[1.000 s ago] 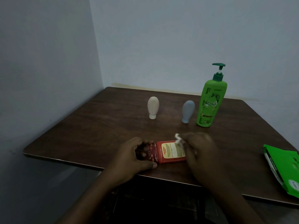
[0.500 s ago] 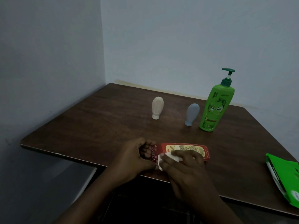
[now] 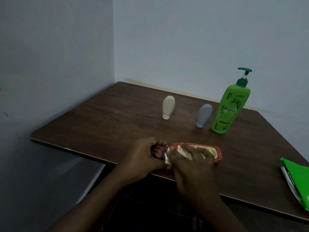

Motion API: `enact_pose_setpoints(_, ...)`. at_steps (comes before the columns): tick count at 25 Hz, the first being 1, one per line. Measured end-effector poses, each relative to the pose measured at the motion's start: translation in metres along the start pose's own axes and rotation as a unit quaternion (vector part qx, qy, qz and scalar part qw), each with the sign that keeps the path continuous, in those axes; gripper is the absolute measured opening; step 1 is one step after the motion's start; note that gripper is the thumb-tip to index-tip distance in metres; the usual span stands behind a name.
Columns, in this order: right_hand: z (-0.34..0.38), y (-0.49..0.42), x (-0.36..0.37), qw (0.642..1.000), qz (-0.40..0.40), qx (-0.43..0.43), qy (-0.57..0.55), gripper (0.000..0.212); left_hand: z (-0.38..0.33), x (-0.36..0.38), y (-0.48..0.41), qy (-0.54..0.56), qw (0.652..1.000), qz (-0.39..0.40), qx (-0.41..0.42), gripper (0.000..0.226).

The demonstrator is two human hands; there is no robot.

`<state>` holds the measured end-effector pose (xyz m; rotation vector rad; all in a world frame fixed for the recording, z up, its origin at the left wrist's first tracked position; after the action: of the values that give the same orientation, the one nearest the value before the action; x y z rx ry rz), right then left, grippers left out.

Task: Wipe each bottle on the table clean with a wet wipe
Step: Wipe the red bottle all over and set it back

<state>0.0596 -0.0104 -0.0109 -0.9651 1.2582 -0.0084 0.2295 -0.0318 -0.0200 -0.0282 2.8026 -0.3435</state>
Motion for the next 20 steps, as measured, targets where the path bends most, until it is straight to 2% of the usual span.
enact_pose_setpoints(3,0.0,0.022,0.0,0.997,-0.023,-0.054,0.045,0.038,-0.002,-0.001,0.001,-0.012,1.0,0.005,0.015,0.056)
enact_pose_setpoints(5,0.002,0.013,0.001,0.998,-0.022,-0.036,0.045,0.036,-0.003,-0.001,0.001,-0.003,1.0,0.003,0.016,0.053)
enact_pose_setpoints(9,0.007,-0.025,0.0,0.999,-0.004,0.053,0.011,0.036,-0.007,0.001,0.006,0.008,1.0,-0.01,0.014,0.05)
enact_pose_setpoints(12,-0.026,-0.033,-0.007,0.989,0.018,0.144,0.034,0.028,-0.01,0.002,0.008,-0.003,1.0,0.006,0.006,0.054)
enact_pose_setpoints(17,-0.098,-0.014,-0.031,0.936,0.083,0.335,0.077,0.024,-0.008,0.002,0.007,0.004,1.0,0.017,-0.002,0.055)
enact_pose_setpoints(18,-0.1,-0.015,-0.032,0.932,0.081,0.346,0.073,0.023,-0.009,0.002,0.007,0.01,1.0,0.016,0.001,0.055)
enact_pose_setpoints(20,-0.081,-0.025,-0.03,0.945,0.073,0.315,0.041,0.02,-0.008,0.003,0.007,0.014,1.0,0.011,0.009,0.055)
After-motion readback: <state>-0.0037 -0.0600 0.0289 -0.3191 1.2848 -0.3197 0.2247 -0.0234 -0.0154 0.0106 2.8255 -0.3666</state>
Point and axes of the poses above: each hand's wrist, its own y-axis away from the middle knuckle, its own x-axis out of the palm, z = x × y, the point moved 4 cm from there along -y, towards the middle knuckle, and after that the axes turned 1 degree about y, right-handed, at the moved point
